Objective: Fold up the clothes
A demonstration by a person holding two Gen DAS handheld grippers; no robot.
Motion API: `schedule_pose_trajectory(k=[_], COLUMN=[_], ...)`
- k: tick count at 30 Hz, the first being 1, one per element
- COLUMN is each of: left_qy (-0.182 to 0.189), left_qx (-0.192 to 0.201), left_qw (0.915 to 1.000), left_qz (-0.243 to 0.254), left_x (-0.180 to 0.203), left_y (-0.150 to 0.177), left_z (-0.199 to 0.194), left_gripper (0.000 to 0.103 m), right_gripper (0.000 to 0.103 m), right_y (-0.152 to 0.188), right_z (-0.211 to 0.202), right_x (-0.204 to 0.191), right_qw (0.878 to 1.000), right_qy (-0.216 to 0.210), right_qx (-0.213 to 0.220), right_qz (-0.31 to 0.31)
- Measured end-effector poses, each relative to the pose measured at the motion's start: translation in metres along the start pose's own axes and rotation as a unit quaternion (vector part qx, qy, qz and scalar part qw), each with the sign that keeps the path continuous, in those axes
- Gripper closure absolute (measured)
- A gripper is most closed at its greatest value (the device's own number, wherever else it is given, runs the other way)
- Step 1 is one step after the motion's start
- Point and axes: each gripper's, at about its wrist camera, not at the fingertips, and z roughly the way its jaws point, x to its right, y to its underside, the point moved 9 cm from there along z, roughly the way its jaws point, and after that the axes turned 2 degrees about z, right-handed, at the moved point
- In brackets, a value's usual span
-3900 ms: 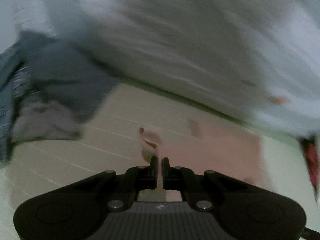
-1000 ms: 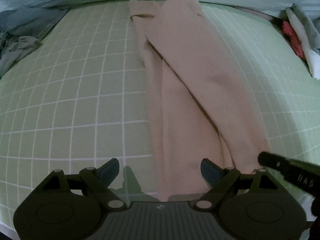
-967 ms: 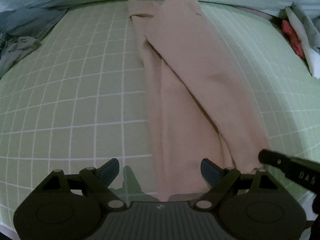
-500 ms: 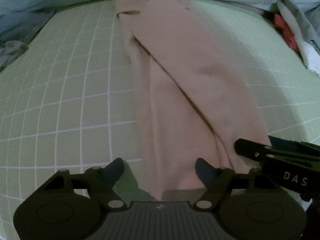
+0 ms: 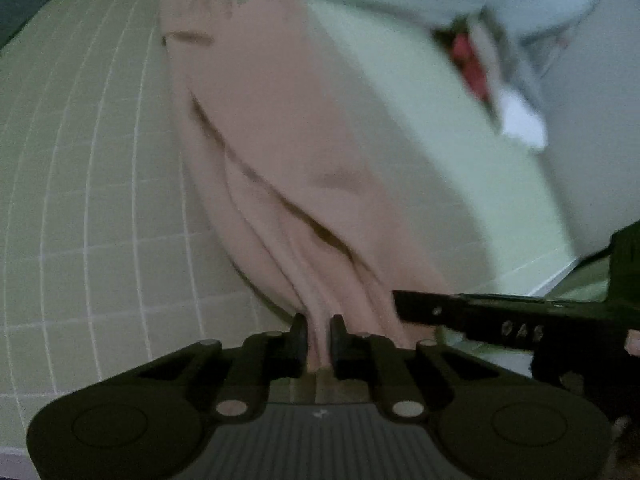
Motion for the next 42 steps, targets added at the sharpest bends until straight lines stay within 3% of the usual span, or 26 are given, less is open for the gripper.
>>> schedule_pose_trajectory(k=[5, 10, 15, 18, 25, 31, 34, 39, 42], left_qy=[0.013, 0.011, -0.005, -0.012, -0.05, -0.11, -0.119, -0.127, -0.135], left_qx=[0.1, 0.191, 0.238, 0.24, 0.195, 0.112, 0.086, 0.089, 0.098], left_qw=[0.9948, 0.9813, 0.9708, 0.9703, 0.9795, 0.9864, 0.986, 0.985, 0.9828], left_qz=[0.011, 0.021, 0.03, 0.026, 0.008, -0.049, -0.078, -0.075, -0.08], left_x=[0.01, 0.029, 0.026, 0.017, -0.024, -0.082, -0.1, -0.099, -0.098], left_y=[-0.078, -0.155, -0.219, -0.242, -0.276, -0.263, -0.248, -0.25, -0.256], left_z=[-0.047, -0.083, -0.091, -0.086, -0.029, 0.049, 0.074, 0.076, 0.068], left_gripper=[0.091, 0.091, 0.091, 0.091, 0.091, 0.091, 0.092, 0.091, 0.089], right_gripper=[0.092, 0.092, 0.092, 0.092, 0.092, 0.092, 0.092, 0.089, 0.081], right_y=[-0.067, -0.147, -0.21, -0.236, -0.273, -0.262, -0.255, -0.254, -0.264], right_z=[-0.039, -0.07, -0.071, -0.057, 0.015, 0.1, 0.117, 0.13, 0.128], right_x=[-0.036, -0.08, -0.105, -0.107, -0.096, -0.05, -0.041, -0.04, -0.046], right_qw=[0.995, 0.982, 0.971, 0.969, 0.978, 0.992, 0.993, 0.994, 0.993], right_qy=[-0.07, -0.111, -0.124, -0.118, -0.08, -0.013, -0.001, 0.017, 0.033], right_qx=[0.066, 0.151, 0.199, 0.21, 0.189, 0.126, 0.115, 0.106, 0.106], right_qz=[-0.005, -0.039, -0.054, -0.052, -0.047, -0.002, -0.006, -0.03, -0.049])
